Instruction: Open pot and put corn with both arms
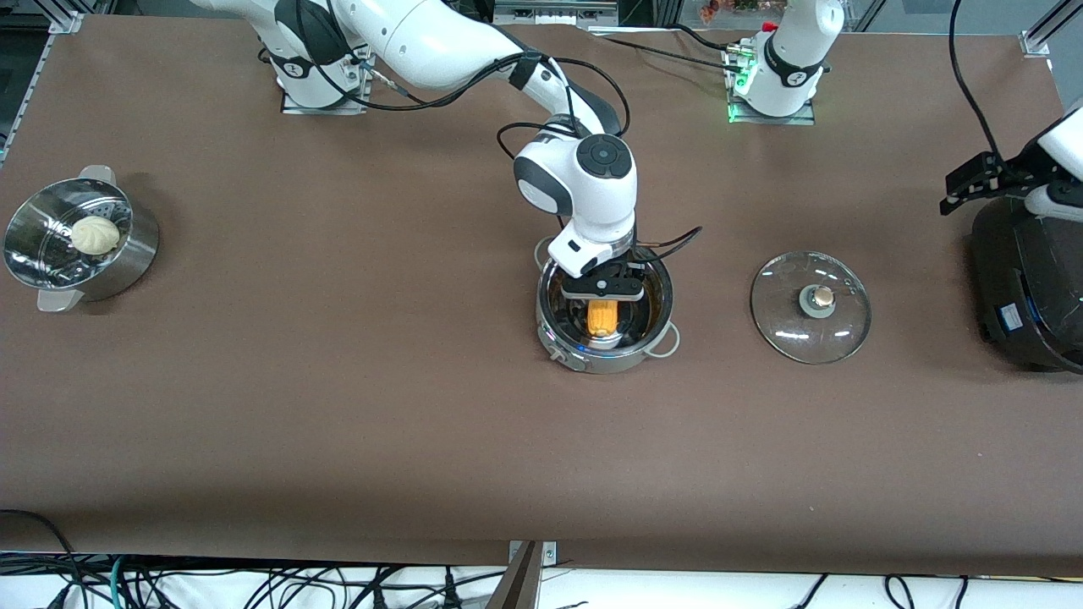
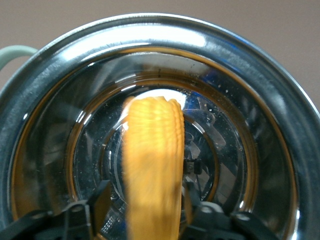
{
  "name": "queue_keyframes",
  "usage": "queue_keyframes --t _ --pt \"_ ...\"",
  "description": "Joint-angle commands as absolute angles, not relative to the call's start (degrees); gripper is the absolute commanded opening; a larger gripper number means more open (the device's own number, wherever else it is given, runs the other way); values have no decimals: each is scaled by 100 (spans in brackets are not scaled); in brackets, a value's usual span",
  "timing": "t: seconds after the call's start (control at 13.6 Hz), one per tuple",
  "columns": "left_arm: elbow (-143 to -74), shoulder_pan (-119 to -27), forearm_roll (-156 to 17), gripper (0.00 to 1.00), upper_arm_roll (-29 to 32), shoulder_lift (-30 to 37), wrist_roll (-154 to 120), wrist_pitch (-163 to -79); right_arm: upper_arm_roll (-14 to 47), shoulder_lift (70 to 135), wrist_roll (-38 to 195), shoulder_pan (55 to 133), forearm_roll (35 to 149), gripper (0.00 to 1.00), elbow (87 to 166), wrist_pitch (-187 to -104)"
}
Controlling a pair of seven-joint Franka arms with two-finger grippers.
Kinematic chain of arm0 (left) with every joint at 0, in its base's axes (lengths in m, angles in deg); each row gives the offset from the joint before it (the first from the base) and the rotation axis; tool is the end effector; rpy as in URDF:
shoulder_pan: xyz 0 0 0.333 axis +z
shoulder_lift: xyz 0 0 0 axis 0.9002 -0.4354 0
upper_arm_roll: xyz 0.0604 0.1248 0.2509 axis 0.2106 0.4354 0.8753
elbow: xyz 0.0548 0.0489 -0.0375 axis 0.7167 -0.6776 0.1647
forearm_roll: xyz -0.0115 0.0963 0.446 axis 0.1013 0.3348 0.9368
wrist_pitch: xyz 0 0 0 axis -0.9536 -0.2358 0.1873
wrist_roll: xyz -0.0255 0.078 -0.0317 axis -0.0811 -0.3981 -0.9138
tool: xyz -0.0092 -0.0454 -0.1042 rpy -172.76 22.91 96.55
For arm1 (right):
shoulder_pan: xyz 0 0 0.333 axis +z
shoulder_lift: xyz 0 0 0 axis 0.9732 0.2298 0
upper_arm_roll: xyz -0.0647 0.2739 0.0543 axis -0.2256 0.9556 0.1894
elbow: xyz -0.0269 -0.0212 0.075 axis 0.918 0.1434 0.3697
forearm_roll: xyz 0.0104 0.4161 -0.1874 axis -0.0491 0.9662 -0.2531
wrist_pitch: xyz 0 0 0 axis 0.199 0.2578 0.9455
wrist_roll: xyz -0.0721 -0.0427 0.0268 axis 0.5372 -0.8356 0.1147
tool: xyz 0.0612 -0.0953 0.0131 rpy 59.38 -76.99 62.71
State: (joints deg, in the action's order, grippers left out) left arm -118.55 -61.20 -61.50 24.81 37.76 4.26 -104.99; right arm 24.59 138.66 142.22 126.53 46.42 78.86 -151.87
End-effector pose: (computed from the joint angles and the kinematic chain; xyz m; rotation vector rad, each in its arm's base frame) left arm 0.5773 0.0801 0.5147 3.1070 -0.1925 0.0212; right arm 0.5346 0.6551 0.2290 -3.0319 0.1068 -0.2909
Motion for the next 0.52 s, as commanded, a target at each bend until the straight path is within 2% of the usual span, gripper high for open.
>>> queue_keyframes --t 0.0,0.22,0.44 --pt "-11216 -6208 -5977 100 2264 3622 -381 -9853 2414 13841 14183 12743 4546 100 7828 -15043" --pt "-10776 -6313 -5854 100 2149 3587 -1075 -9369 2405 13709 14174 12734 4546 100 7811 -14841" --pt "-10530 -6367 -5827 100 2192 3438 -1359 -9359 2405 13516 13799 12699 4528 100 7811 -14517"
